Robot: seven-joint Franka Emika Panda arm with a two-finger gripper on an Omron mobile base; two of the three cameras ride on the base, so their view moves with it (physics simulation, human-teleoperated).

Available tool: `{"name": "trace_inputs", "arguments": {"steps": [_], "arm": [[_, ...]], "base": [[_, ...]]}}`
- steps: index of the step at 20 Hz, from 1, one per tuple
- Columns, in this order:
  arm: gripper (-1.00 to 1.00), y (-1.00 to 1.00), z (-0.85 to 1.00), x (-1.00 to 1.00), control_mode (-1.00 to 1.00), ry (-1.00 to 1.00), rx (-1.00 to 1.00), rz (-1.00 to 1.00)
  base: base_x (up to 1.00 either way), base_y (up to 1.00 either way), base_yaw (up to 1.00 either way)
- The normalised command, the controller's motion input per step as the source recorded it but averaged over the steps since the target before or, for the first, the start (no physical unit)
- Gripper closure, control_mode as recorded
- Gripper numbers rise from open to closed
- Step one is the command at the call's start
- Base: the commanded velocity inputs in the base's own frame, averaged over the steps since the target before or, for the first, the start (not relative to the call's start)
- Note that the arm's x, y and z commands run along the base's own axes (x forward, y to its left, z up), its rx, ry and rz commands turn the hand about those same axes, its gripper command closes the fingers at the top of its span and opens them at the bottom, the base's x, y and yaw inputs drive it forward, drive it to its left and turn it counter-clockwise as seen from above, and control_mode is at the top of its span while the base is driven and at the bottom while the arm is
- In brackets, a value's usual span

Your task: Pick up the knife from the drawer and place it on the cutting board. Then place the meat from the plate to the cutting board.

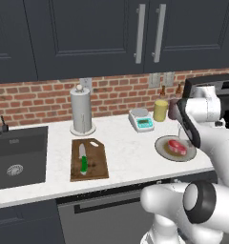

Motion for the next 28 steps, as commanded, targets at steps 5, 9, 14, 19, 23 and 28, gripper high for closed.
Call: {"name": "trace_inputs", "arguments": {"steps": [5,9,14,19,23,28], "arm": [[-1.00,0.00,-0.16,0.32,-1.00,0.03,0.00,0.15],[-1.00,-0.10,-0.12,0.30,-1.00,0.00,0.01,0.20],[-1.00,-0.27,-0.19,0.37,-1.00,0.01,0.09,0.22],[-1.00,-0.22,-0.24,0.40,-1.00,0.03,0.14,0.22],[-1.00,-0.06,-0.26,0.34,-1.00,0.07,0.18,0.22],[-1.00,0.00,-0.22,0.36,-1.00,0.02,0.15,0.16]], "base": [[0.00,0.00,0.00],[0.00,0.00,0.00],[0.00,0.00,0.00],[0.00,0.00,0.00],[0.00,0.00,0.00],[0.00,0.00,0.00]]}}
